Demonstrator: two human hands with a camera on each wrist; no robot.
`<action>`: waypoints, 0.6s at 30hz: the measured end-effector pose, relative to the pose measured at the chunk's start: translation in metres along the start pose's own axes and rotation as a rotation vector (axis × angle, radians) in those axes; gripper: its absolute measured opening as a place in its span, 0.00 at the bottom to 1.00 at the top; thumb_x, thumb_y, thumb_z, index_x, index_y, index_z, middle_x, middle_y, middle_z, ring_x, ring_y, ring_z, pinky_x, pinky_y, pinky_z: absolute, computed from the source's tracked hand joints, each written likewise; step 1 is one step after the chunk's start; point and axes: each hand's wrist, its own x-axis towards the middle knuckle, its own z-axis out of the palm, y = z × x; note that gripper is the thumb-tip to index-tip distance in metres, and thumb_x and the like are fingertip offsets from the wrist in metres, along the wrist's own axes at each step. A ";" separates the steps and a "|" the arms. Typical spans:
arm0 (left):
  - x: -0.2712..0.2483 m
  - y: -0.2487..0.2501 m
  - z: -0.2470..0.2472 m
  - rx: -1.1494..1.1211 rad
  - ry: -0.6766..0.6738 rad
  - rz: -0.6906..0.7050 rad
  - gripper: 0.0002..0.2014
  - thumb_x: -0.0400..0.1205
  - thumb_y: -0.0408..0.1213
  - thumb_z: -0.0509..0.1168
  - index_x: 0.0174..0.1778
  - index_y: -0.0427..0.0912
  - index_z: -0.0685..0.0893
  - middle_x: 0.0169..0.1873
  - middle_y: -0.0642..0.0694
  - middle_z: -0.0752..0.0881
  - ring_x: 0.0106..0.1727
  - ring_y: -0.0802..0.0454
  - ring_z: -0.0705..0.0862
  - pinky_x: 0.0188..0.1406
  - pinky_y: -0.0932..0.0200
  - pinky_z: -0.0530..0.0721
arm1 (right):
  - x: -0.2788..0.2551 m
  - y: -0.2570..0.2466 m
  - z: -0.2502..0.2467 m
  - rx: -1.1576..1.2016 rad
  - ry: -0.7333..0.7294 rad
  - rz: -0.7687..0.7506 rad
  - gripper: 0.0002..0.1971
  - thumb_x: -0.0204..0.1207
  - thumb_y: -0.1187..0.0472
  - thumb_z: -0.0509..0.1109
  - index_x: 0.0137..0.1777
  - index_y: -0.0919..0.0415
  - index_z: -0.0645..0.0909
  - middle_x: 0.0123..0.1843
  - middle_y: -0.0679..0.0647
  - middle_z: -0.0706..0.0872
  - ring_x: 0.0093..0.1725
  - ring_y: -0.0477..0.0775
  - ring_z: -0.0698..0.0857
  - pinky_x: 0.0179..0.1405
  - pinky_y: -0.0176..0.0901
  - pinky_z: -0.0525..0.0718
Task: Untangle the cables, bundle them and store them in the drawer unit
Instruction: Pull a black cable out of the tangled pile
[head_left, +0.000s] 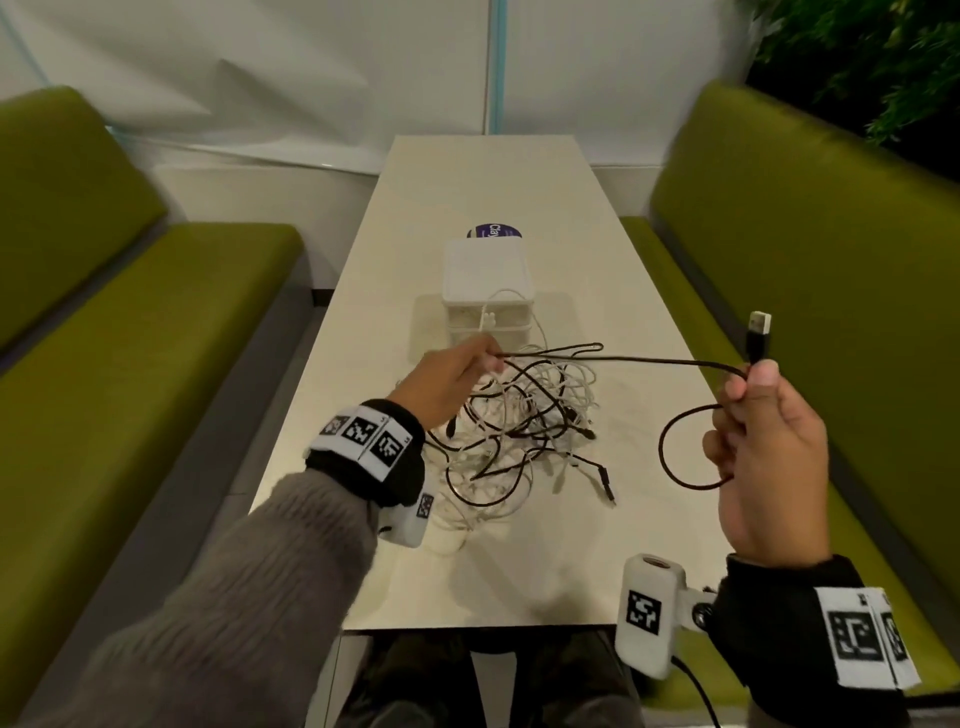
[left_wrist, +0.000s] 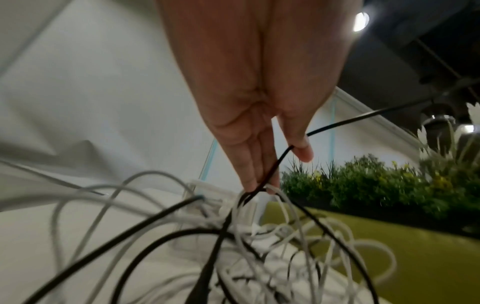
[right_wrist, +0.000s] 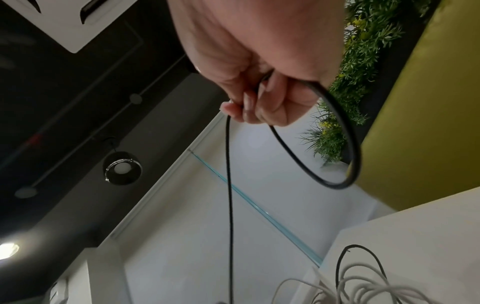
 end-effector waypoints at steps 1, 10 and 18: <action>0.006 0.005 -0.007 -0.037 0.021 0.003 0.09 0.87 0.39 0.52 0.55 0.43 0.76 0.41 0.54 0.82 0.40 0.51 0.78 0.39 0.61 0.73 | 0.001 0.000 -0.001 0.001 0.009 0.002 0.15 0.75 0.43 0.59 0.34 0.51 0.75 0.27 0.41 0.68 0.25 0.40 0.62 0.21 0.29 0.62; 0.012 0.017 -0.029 -0.139 0.020 0.010 0.04 0.83 0.37 0.62 0.47 0.47 0.82 0.45 0.55 0.80 0.51 0.50 0.79 0.53 0.53 0.80 | -0.001 0.017 -0.010 0.086 0.081 0.139 0.17 0.86 0.51 0.55 0.37 0.52 0.75 0.27 0.40 0.70 0.24 0.41 0.64 0.21 0.29 0.62; -0.016 -0.011 -0.007 -0.256 0.006 -0.200 0.06 0.88 0.45 0.50 0.53 0.50 0.70 0.41 0.54 0.78 0.47 0.49 0.80 0.57 0.43 0.80 | -0.011 0.037 0.011 0.097 0.027 0.260 0.18 0.87 0.52 0.54 0.37 0.53 0.75 0.28 0.44 0.70 0.24 0.41 0.64 0.19 0.30 0.60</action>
